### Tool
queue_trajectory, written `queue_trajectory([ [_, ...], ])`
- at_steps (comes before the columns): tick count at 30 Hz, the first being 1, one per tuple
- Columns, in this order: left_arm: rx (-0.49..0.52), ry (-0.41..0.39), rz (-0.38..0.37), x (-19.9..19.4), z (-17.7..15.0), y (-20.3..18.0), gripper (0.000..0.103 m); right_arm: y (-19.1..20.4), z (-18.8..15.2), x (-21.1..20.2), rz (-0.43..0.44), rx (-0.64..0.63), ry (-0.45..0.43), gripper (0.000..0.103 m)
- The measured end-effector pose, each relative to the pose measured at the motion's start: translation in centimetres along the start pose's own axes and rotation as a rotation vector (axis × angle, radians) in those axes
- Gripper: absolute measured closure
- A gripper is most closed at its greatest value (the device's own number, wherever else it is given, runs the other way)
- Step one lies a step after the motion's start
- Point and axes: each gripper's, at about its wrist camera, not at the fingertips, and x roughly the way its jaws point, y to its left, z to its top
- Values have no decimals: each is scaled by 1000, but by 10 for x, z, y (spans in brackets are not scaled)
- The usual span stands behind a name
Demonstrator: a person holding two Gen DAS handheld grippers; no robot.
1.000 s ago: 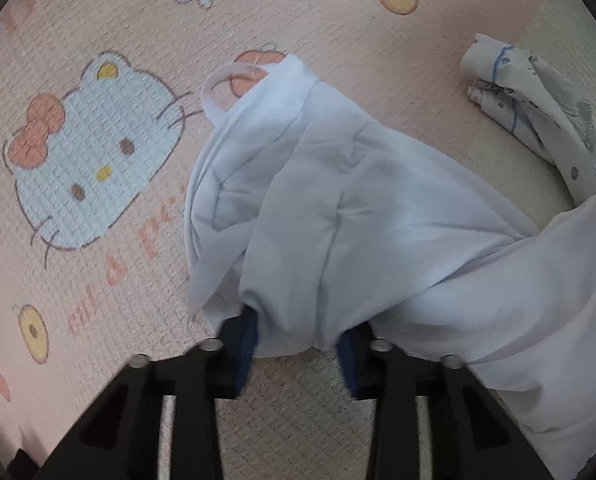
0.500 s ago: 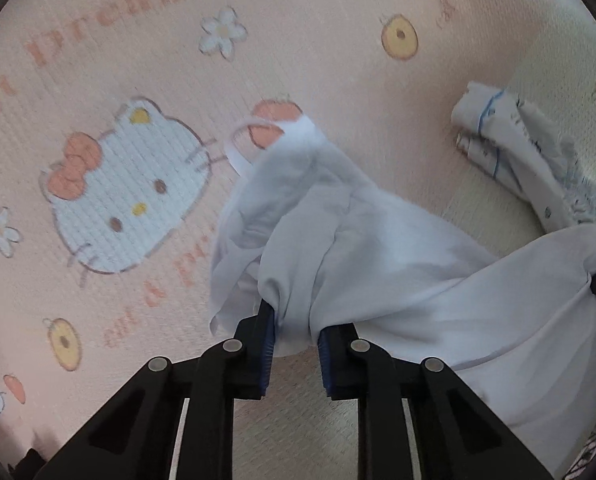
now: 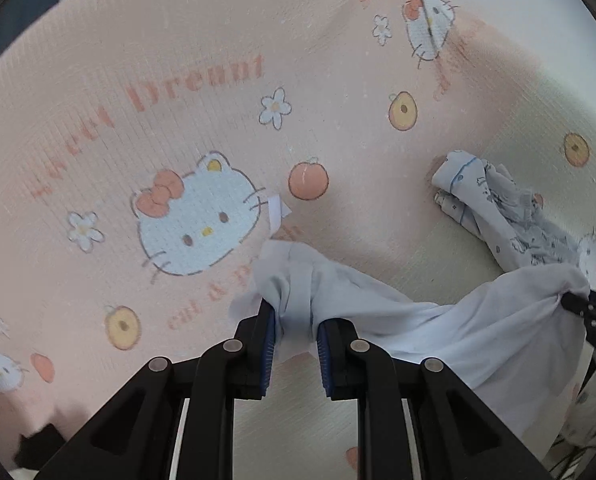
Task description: Fold clothes
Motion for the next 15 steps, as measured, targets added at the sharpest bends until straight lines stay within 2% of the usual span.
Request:
queue_trajectory([
  [8, -27, 14, -4, 27, 19, -8, 87, -15, -2, 7, 2, 55, 15, 89],
  [13, -10, 23, 6, 51, 51, -20, 87, -20, 7, 20, -97, 14, 40, 89],
  [15, -4, 35, 12, 64, 66, -24, 87, -25, 9, 23, -110, 15, 49, 89],
])
